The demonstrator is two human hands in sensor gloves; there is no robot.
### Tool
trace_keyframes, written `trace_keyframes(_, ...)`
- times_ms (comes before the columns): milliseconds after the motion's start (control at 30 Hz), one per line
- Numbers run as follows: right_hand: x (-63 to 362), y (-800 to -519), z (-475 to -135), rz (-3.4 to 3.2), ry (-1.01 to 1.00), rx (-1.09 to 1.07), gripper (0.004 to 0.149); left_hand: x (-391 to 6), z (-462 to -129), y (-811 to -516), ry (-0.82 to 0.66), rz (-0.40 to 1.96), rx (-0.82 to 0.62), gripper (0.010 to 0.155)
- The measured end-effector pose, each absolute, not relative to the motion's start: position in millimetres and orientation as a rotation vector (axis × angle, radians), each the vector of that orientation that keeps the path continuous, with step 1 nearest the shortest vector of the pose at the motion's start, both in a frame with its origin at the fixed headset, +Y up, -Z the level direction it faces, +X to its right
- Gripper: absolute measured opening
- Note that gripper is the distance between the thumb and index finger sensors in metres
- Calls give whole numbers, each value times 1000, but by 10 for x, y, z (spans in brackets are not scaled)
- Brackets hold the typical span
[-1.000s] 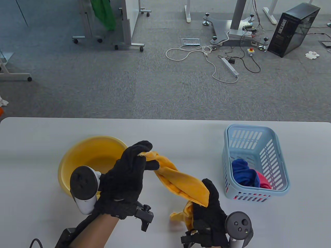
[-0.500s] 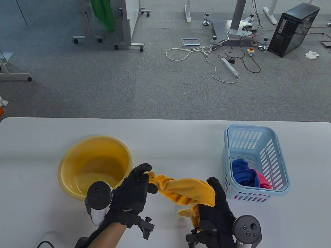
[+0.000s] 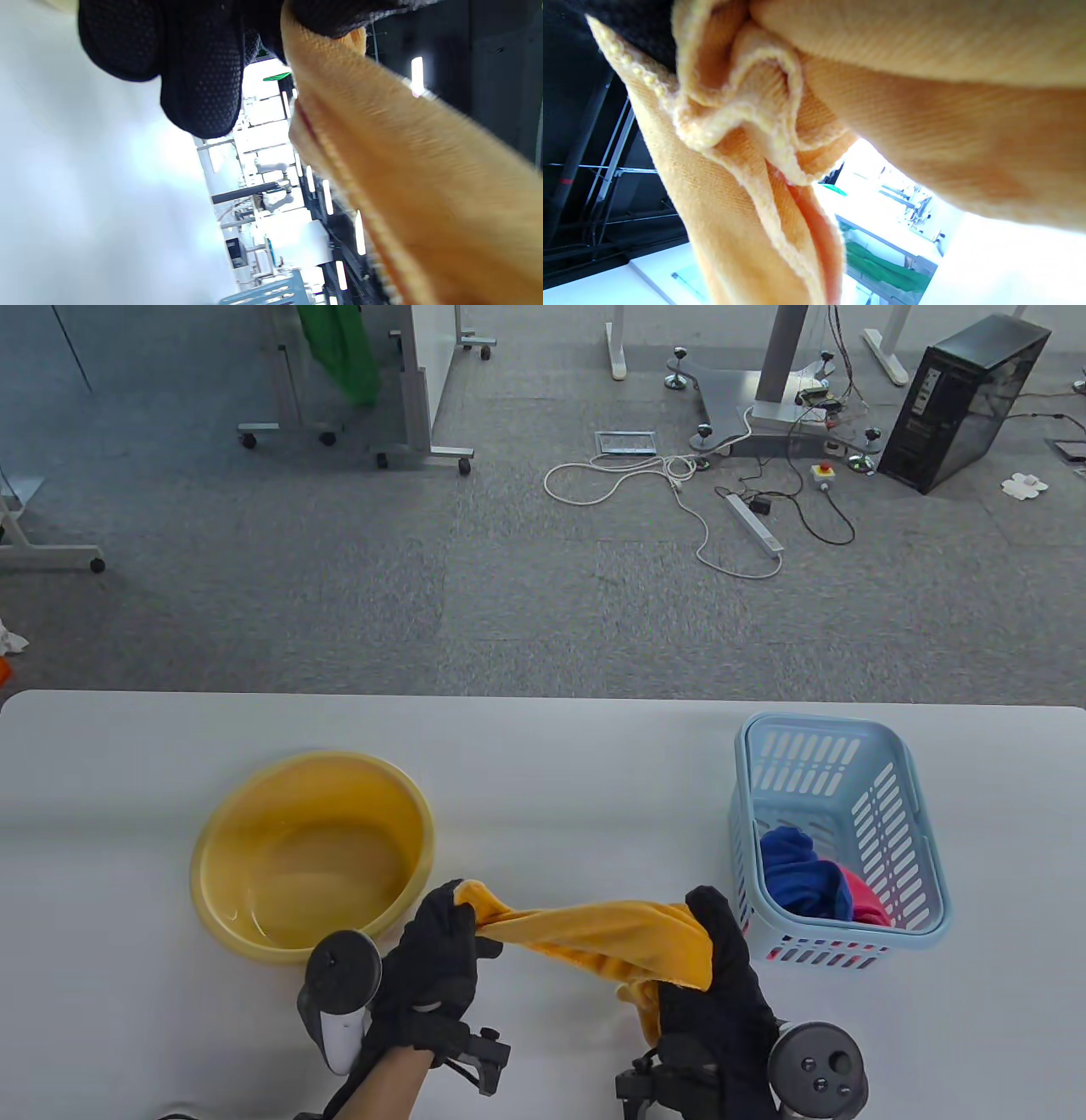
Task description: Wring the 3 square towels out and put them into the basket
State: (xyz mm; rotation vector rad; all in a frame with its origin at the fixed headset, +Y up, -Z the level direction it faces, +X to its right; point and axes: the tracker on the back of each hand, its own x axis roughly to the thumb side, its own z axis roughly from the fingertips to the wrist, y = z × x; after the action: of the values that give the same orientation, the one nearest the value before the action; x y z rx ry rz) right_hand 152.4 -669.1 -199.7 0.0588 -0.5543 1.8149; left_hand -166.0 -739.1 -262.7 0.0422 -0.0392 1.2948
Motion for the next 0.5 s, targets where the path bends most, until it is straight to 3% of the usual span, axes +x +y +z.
trace_keyframes(267,1500,-6642,-1967,1828,-572,99,62,-1523,-2607,-7703,-55,1328,9,45)
trace_keyframes(500,1451,-6593,-1944,1831,-579,151,63,-1624,-2588,-7681,-87,1248,23,45)
